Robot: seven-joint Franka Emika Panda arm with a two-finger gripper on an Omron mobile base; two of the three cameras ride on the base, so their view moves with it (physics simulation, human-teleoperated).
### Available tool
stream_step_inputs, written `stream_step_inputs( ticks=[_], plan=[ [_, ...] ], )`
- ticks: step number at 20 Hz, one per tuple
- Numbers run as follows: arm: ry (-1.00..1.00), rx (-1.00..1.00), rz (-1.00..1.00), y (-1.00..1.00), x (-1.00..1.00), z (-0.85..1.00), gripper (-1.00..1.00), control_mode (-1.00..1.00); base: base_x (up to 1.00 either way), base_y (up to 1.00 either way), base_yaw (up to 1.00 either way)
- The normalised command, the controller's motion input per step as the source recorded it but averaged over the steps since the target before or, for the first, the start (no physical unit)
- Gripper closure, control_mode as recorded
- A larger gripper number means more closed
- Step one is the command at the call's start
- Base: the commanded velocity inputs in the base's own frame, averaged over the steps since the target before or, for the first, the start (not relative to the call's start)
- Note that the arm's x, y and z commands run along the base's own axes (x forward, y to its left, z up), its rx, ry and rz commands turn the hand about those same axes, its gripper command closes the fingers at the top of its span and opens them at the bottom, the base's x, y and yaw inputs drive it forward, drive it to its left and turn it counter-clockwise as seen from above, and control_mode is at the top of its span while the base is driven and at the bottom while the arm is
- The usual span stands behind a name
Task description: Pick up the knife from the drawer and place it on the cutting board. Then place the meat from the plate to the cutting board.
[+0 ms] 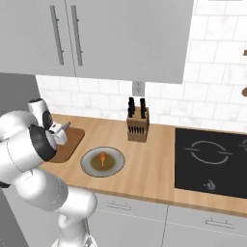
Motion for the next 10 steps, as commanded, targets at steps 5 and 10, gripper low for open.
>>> stream_step_inputs(
  ticks=[5, 10],
  plan=[
    [0.00, 0.00, 0.00, 0.16, 0.35, -0.26, 1.00, -1.00, 0.00, 0.00, 0.00],
    [0.00, 0.00, 0.00, 0.18, 0.35, -0.29, 1.00, -1.00, 0.00, 0.00, 0.00]
  ],
)
